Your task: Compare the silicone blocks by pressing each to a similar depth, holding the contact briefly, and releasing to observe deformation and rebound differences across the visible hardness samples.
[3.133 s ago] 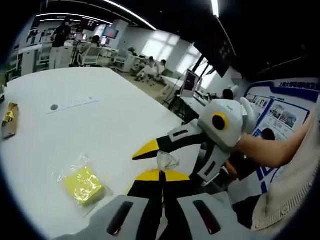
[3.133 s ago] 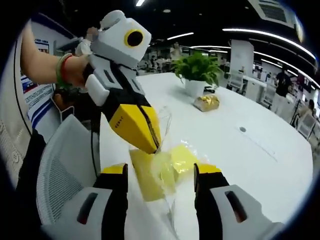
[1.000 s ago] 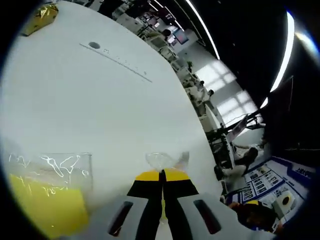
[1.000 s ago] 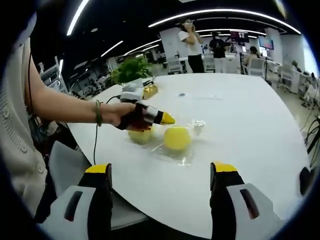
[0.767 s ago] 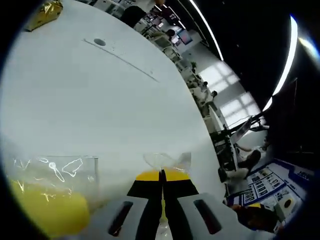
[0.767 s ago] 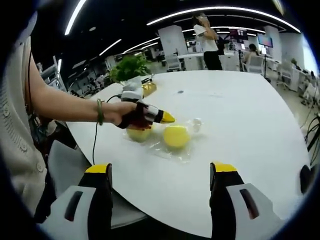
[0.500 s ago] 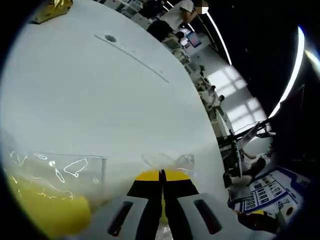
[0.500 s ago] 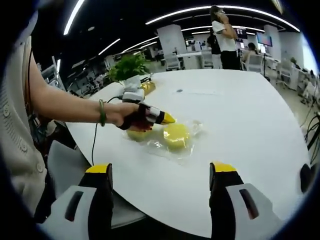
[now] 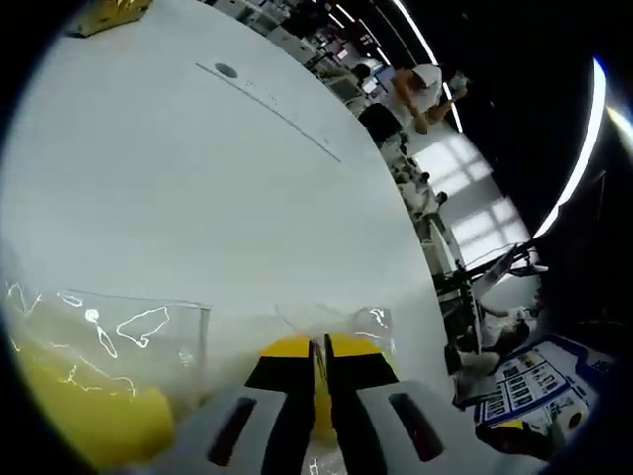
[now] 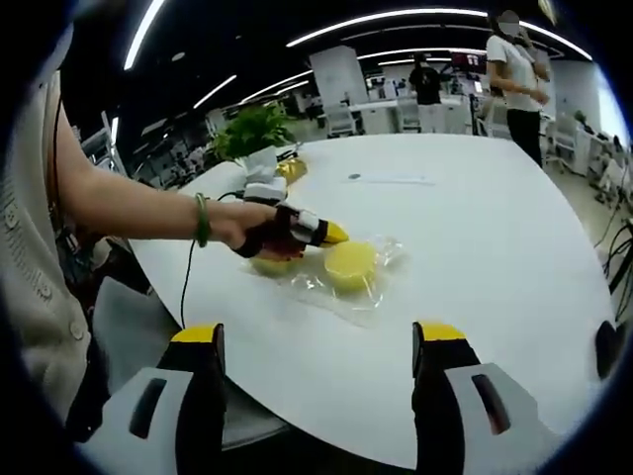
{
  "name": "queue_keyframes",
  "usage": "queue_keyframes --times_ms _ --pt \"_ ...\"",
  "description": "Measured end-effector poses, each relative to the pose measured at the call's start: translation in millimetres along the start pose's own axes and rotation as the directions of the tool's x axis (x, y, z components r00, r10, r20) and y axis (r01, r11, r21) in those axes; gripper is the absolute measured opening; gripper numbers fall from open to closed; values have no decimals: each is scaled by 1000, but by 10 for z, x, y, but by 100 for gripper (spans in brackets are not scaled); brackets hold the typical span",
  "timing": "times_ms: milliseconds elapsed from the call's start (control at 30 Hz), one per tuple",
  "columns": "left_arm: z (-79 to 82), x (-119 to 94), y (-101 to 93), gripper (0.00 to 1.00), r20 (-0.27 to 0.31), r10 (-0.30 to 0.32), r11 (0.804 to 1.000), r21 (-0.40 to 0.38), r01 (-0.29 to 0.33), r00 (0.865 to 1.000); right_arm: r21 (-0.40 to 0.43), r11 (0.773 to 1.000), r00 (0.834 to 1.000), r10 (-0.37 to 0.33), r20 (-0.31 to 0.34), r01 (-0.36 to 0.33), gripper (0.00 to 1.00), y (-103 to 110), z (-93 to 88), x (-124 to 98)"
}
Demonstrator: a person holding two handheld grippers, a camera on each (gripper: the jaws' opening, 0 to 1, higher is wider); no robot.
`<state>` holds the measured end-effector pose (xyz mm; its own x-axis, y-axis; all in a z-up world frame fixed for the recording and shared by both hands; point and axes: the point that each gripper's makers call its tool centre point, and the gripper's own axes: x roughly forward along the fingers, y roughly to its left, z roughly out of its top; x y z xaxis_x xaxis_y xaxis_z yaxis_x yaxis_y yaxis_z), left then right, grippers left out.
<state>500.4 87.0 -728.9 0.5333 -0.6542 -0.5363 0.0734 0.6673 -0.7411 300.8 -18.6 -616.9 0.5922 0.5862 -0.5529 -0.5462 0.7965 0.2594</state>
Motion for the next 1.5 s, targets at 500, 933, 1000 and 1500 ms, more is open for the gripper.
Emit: queue_keyframes --times_ms 500,933,1000,1500 --pt "88 -360 22 28 10 47 987 155 -48 999 -3 1000 1000 15 -18 -15 71 164 -86 24" --pt "-71 -945 -221 37 3 0 900 437 -1 1000 -13 1000 999 -1 42 2 67 333 68 5" --pt "-123 -1072 -262 38 -1 -2 872 490 3 1000 -20 1000 999 5 54 -4 67 396 93 11" --pt "-279 -2128 -457 52 73 -88 764 645 20 993 -8 999 985 48 168 -47 68 799 208 -7"
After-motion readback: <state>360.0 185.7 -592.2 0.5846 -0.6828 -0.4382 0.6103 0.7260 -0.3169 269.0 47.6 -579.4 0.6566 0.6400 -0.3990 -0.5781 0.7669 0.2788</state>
